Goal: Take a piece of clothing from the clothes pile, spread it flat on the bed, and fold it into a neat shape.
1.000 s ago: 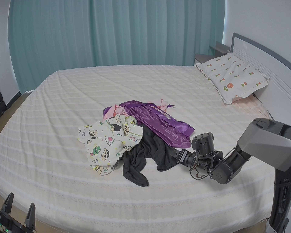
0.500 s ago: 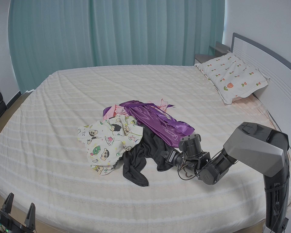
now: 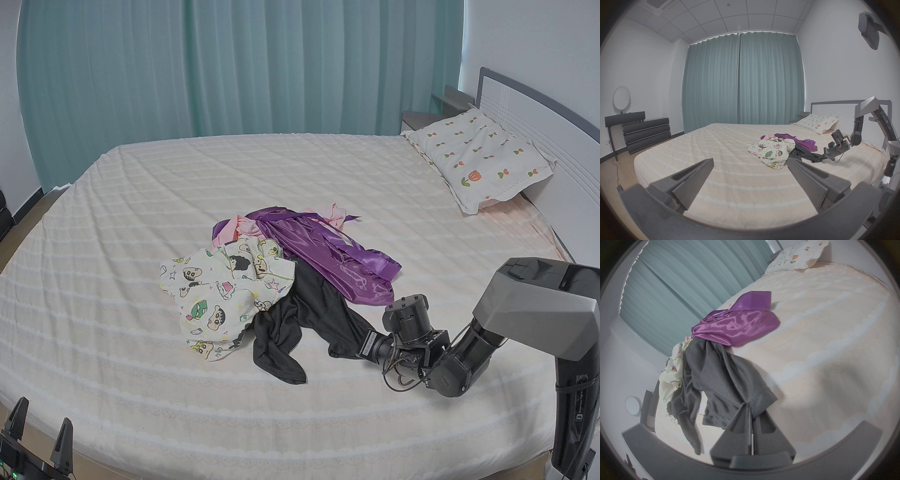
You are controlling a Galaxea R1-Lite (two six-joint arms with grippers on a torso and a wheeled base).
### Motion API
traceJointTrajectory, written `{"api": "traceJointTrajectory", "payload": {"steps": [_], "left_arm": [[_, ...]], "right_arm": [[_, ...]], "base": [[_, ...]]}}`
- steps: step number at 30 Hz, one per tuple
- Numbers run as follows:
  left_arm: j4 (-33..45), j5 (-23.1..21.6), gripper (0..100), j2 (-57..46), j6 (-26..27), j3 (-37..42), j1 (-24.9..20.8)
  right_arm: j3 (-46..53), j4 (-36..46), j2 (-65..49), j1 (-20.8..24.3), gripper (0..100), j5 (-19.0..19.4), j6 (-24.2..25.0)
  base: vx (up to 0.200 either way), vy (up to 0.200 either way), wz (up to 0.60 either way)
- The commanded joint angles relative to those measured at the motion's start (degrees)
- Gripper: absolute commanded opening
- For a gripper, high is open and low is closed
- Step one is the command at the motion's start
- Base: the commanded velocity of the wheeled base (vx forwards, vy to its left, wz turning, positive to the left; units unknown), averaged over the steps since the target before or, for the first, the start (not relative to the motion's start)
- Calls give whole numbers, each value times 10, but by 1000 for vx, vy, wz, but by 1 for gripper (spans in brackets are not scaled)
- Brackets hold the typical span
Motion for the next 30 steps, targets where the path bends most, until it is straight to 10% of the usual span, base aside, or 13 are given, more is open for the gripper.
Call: {"api": "traceJointTrajectory", "payload": {"steps": [1, 21, 25, 30], "left_arm": [[0, 0, 100, -6, 1, 10, 0], [-3, -11, 100, -8, 19, 10, -1], [-44, -13, 100, 72, -43, -144, -10], [-24, -21, 100, 142, -24, -141, -19]], "right_arm": [[111, -84, -69, -2, 0, 15, 34], [262, -305, -75, 16, 0, 41, 70], [263, -308, -75, 13, 0, 41, 70], [265, -310, -75, 18, 0, 36, 71]], "base": [[0, 0, 0], [0, 0, 0], [0, 0, 0], [0, 0, 0]]}}
